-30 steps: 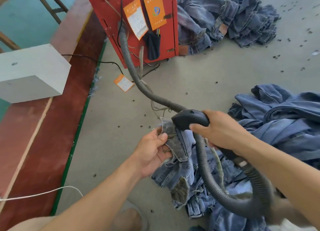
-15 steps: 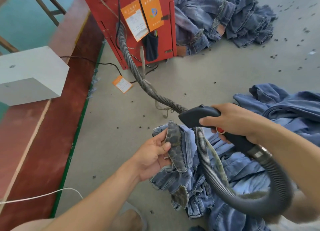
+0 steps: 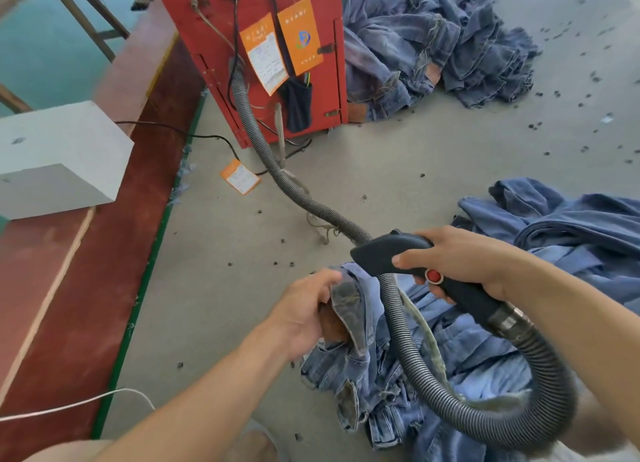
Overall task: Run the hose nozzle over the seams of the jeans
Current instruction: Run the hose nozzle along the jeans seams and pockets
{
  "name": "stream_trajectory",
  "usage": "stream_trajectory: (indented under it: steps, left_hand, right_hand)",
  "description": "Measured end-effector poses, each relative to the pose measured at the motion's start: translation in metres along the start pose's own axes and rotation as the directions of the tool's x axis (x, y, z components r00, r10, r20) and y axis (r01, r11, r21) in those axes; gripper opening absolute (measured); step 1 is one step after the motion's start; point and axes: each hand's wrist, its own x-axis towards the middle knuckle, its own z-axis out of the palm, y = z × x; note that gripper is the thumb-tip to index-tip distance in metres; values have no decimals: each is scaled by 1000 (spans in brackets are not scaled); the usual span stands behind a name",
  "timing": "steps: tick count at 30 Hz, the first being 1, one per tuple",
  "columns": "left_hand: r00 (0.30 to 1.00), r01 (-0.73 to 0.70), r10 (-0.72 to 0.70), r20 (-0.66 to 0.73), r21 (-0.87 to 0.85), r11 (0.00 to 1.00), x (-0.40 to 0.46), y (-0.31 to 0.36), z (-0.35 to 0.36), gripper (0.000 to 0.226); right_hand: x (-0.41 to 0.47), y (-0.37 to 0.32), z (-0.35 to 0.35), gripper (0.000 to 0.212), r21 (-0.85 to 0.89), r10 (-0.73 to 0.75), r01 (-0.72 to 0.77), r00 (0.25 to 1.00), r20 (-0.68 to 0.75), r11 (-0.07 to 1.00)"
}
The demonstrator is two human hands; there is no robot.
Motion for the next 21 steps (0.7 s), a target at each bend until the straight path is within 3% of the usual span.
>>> stream_trajectory:
  steps: [1,5,8,11,13,15,17,21]
  left_hand:
    - [1000,-17,18,-17,12,1000,1,-1,2,14]
    - [991,-31,51,-124,163,986,5,-1,4,32]
    - [973,70,-10,-232,252,965,3,1,3,22]
    - [931,195,-61,-360,346,918,4,-7,-4,59]
    - [906,197,-26,-422,366,910,10,-18,-9,44]
    - [911,146,7,-413,339,929,15,-24,-13,16]
    - [927,74,34,-373,270,960,19,-21,-14,2]
    - [969,-33,54,-242,90,995,15,-12,-13,11]
  right_hand:
    - [-1,0,-3,19,-4,5,-5,1000,-6,1000]
    - [-1,4,-11,19,7,49,-49,999,-2,999]
    - [0,6,-12,20,-16,57,-57,998,-12,998]
    - [1,7,-8,23,9,54,-54,998,-33,999]
    - [0,7,-5,17,4,38,-38,999,-24,999]
    - [-3,6,-4,12,-45,5,-5,1000,6,999]
    - [-5,6,-3,20,-114,-28,30,999,16,993]
    - [-11,4,-3,13,-132,-78,75,997,-16,988]
